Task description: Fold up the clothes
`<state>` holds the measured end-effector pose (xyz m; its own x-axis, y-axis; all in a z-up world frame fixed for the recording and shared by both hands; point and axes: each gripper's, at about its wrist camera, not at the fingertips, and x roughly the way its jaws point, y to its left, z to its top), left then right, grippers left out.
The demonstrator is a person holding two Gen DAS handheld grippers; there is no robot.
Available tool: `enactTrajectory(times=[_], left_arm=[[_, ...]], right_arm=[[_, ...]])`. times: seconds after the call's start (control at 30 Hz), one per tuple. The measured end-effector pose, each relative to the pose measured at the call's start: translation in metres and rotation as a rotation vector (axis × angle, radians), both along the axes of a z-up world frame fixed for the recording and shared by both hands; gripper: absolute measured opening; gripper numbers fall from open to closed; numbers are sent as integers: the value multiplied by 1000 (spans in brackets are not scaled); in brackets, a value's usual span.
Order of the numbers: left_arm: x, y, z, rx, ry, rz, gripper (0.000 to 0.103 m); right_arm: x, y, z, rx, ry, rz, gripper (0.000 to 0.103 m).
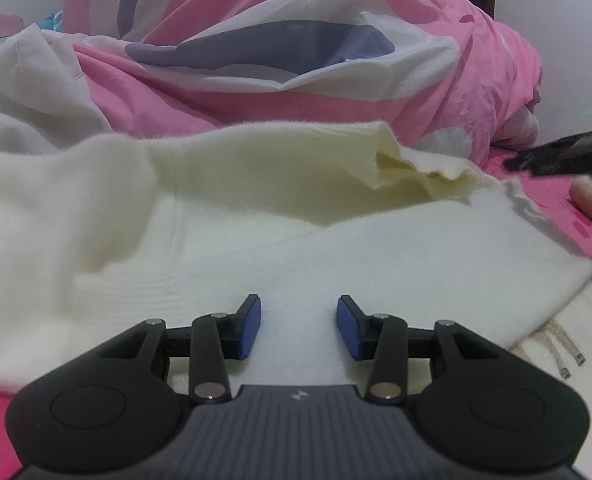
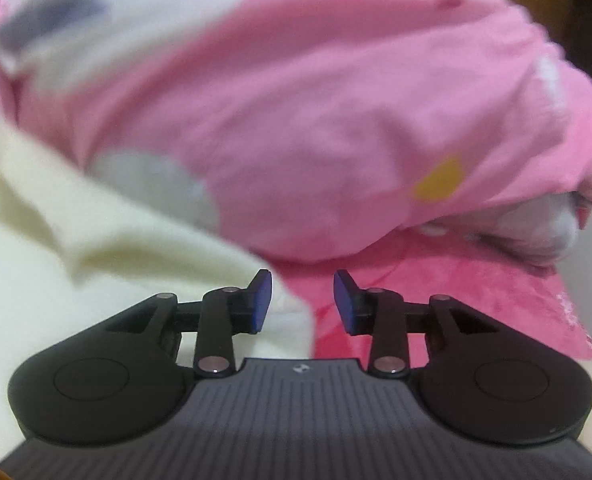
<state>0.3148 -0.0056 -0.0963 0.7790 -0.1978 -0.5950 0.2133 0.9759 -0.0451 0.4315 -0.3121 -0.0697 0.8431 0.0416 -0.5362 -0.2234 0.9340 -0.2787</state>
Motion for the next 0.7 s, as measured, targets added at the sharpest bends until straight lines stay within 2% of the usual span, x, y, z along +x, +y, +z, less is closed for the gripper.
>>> enactTrajectory(times=[0.13, 0.2, 0.3, 0.4, 0.5, 0.53, 0.6, 0.7], left_arm=[[1, 0, 0, -1, 1, -1, 44], [2, 0, 0, -2, 1, -1, 44], [2, 0, 0, -5, 2, -1, 44], [2, 1, 0, -8, 3, 0, 44], [2, 1, 0, -12, 4, 0, 45], [2, 1, 0, -13, 4, 0, 45], [2, 2, 0, -15, 5, 0, 45], [2, 2, 0, -15, 5, 0, 45]], right_arm=[[-16, 2, 15, 138, 40, 88, 30], [-7, 5, 11, 146, 80, 145, 23], [19, 18, -6, 184, 165, 176, 17], [57, 14, -24, 254, 201, 118, 13], [79, -17, -27, 534, 258, 46, 11], [79, -26, -28, 600, 272, 28, 11], [67, -35, -22, 649, 267, 5, 15], [33, -46, 2, 658, 209, -5, 17]])
